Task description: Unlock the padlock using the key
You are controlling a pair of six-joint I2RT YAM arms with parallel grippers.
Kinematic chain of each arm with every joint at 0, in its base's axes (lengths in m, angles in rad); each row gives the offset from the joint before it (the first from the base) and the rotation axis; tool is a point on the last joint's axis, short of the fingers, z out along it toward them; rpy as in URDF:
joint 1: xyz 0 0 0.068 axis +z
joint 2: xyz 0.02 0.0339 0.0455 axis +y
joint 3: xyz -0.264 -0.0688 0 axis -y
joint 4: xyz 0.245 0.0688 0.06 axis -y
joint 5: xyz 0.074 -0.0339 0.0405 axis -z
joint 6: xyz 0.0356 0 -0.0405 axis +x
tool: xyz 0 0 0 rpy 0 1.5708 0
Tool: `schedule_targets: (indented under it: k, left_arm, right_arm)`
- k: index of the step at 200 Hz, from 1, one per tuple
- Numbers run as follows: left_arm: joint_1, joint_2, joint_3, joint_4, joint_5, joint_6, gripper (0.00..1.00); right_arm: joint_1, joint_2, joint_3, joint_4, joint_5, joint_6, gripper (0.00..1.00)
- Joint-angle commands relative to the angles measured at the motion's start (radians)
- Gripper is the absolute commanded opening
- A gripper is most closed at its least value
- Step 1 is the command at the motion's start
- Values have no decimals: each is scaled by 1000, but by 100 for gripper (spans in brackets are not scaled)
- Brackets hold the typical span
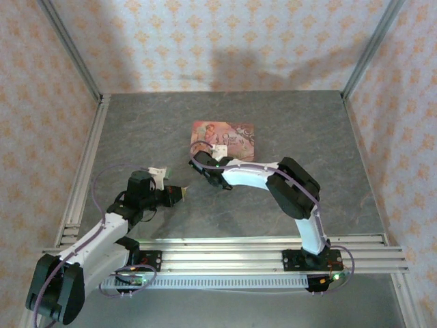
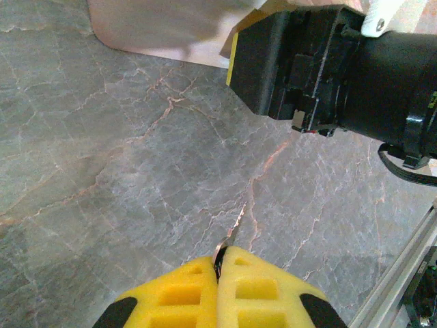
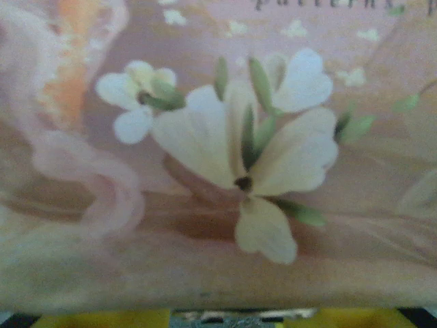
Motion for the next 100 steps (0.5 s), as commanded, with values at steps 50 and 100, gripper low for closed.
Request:
schedule_targets:
  k: [50, 100]
  left_arm:
    - [9, 27, 35, -14, -11, 41, 0]
    - [8, 23, 36, -9, 1, 39, 0]
  right_arm:
    - [-57, 9, 34, 33, -61, -105, 15]
    - [-68, -75, -18, 84, -189, -202, 2]
